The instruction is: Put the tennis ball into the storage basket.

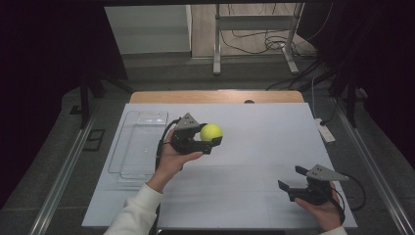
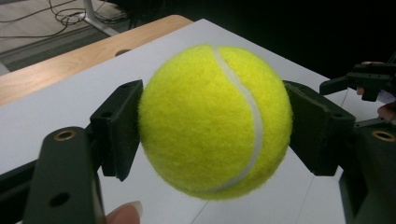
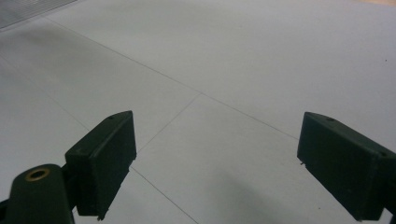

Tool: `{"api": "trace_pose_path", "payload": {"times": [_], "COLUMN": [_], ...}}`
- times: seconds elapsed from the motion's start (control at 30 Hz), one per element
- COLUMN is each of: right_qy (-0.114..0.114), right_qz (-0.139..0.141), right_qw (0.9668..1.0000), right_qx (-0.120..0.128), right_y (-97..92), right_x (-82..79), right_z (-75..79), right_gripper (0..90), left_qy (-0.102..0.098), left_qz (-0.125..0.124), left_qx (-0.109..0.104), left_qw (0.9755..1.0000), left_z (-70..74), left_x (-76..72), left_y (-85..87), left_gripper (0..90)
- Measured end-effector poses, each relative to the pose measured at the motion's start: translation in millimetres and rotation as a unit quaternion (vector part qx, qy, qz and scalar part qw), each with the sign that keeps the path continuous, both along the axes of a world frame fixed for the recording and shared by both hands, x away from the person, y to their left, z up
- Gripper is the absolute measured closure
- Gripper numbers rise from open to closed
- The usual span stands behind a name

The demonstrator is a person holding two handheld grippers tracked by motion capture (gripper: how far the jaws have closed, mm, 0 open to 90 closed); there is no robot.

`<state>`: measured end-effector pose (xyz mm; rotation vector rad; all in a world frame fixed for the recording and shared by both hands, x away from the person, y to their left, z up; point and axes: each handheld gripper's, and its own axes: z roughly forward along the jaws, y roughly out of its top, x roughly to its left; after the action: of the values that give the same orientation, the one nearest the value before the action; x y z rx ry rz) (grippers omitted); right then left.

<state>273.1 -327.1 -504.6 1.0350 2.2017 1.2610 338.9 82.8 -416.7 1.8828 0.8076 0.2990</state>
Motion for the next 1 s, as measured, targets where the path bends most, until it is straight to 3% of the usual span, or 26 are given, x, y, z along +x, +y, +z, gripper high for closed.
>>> {"api": "trace_pose_path", "payload": {"times": [1.0], "right_qy": [0.000], "right_qz": [-0.001], "right_qw": [1.0000], "right_qx": [0.000], "right_y": [0.1], "right_x": [-0.3], "right_z": [0.2], "right_gripper": [12.2], "left_qy": [-0.023], "left_qz": [0.040], "left_qx": [-0.017], "left_qw": [0.9988], "left_z": [16.6], "left_x": [1.1], "left_y": [30.4], "left_gripper": [26.9]}}
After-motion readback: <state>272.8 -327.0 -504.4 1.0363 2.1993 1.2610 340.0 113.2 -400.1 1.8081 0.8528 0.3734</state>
